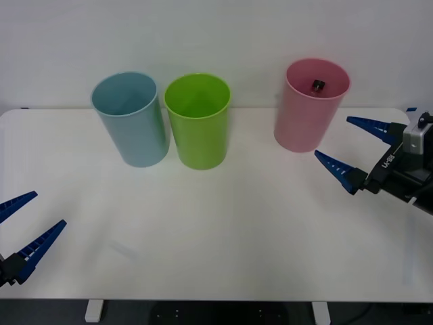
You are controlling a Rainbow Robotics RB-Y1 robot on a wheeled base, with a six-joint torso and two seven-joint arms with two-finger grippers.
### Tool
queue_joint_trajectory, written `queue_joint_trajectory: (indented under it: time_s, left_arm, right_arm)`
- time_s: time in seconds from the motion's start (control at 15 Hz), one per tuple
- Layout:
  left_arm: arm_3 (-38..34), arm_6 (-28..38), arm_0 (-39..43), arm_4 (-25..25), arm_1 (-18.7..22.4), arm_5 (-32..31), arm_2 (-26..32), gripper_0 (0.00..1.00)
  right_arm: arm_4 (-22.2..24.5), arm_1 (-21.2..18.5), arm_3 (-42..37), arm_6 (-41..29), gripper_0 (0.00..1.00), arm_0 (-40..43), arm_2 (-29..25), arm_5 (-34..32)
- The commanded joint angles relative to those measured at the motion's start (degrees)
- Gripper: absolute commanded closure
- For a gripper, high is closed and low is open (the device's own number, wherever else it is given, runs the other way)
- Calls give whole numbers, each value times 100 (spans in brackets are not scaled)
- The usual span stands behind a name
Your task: Grasp the object on the table and drop it into the matching bin: aluminum can to the light blue bin, PET bottle to the pink bin.
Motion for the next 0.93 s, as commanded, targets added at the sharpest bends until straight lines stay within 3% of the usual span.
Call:
queue_joint_trajectory:
  time_s: [0.07, 0.47, 0.73, 0.93]
  left_arm:
    - [0, 0, 0, 0, 0, 0, 0, 0]
    - [0, 0, 0, 0, 0, 0, 0, 0]
    - [0, 0, 0, 0, 0, 0, 0, 0]
    - [0, 0, 0, 0, 0, 0, 0, 0]
  right_arm:
    - [0, 2, 8, 12, 0, 186, -68, -111]
    - [-18, 20, -1, 39, 0, 670, -437, -823]
    - [-18, 327, 8, 56, 0, 968, -903, -1518]
    - [-18, 450, -1, 74, 0, 1135, -964, -1623]
